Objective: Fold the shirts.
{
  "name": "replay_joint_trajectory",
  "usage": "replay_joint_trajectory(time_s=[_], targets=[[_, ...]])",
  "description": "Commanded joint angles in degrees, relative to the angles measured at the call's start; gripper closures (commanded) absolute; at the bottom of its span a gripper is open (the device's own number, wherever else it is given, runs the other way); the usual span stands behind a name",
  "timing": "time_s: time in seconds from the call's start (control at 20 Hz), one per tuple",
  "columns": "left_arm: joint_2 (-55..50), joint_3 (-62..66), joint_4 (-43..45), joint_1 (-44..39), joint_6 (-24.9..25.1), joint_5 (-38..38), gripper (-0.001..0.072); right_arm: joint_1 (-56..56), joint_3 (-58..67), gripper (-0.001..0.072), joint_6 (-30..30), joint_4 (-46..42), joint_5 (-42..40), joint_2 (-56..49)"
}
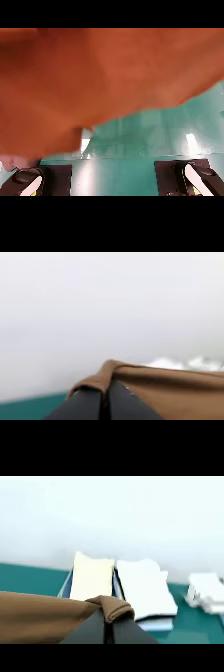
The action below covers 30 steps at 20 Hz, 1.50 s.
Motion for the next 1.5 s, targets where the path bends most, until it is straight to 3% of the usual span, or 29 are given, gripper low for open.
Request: replay_joint_trajectory(time_s=[0.0,0.2,0.4,0.7,0.85,0.9,1.0,1.1,1.45], targets=[[-4.52,-6.49,7.17,0.00,-1.38,-9.53,0.0683,-0.02,-0.46,0.0697,2.38,-2.01,6.21,-4.85],[-14.93,-21.33,6.40,0.00,-1.57,-8.52,0.0683,1.29,-13.86,0.0697,2.36,-2.34,8.76,-13.09],[-28.68,-32.35,5.95,0.00,-2.71,1.36,0.0683,5.25,-26.53,0.0697,2.29,-4.70,4.48,-24.48],[-43.93,-30.95,4.83,0.90,-2.27,14.80,0.0683,8.37,-25.29,0.0697,2.38,-2.23,-5.57,-42.62],[-44.65,-29.27,0.33,4.22,-2.19,12.44,0.0684,8.55,-18.60,0.0697,2.32,-1.79,-4.66,-46.03],[-44.65,-29.22,-1.38,5.38,0.04,9.57,0.0683,8.55,-17.68,0.0697,2.21,-3.06,-3.69,-45.92],[-44.68,-29.97,-2.47,6.16,3.85,1.73,0.0683,8.55,-19.69,0.0697,2.08,-6.32,-1.68,-44.06],[-44.68,-32.81,-2.99,6.03,4.39,-2.58,0.0684,8.55,-25.68,0.0697,1.99,-8.92,-1.62,-41.16],[-44.68,-44.15,-9.94,5.57,5.49,-0.76,0.0679,8.50,-43.36,0.0682,2.16,-7.10,-7.89,-35.45]])
